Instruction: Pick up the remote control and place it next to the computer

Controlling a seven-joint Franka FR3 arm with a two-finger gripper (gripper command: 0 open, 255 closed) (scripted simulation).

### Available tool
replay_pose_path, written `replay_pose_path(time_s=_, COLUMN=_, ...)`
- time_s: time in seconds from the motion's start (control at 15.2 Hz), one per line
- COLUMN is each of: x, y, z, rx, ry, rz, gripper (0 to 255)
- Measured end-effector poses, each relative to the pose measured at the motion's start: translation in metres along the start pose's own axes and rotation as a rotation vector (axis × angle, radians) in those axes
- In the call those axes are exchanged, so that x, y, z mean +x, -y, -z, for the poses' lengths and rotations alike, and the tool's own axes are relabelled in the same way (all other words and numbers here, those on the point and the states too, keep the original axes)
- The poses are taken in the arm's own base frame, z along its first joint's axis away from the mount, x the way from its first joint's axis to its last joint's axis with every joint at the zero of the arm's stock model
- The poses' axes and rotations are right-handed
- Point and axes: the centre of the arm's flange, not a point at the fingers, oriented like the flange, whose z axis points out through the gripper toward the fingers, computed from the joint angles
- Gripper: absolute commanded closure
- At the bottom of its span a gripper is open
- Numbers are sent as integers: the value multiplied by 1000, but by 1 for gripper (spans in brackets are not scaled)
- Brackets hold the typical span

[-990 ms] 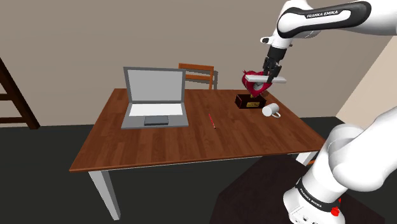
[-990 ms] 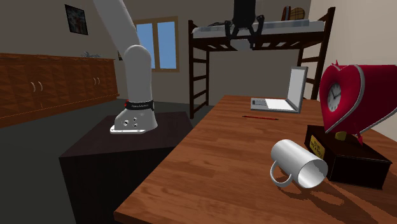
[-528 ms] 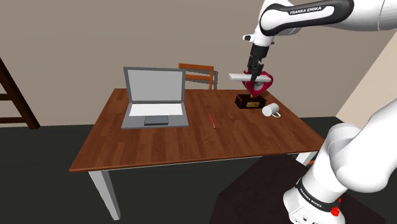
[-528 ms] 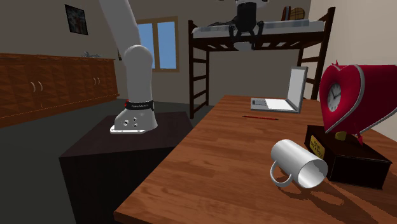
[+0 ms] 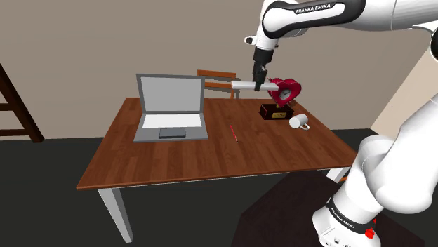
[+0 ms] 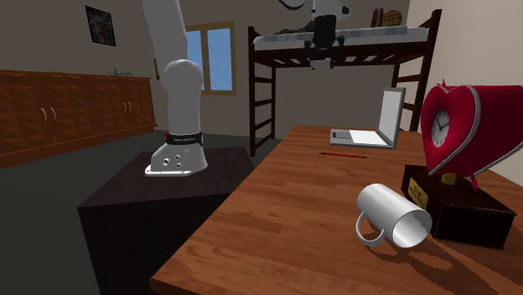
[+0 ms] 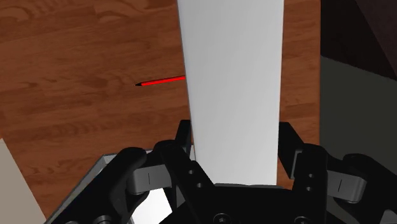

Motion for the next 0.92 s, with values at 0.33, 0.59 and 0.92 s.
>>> replay_pose_path(time_s=0.33, x=68, y=10, z=1, rx=0, ry=0, rz=0, gripper=255)
replay_pose_path(time_s=0.59, x=115, y=21, z=2, rx=0, ry=0, rz=0, gripper=255)
replay_pose_path(time_s=0.92, x=144, y=25, z=-14, rx=0, ry=0, rz=0, gripper=255)
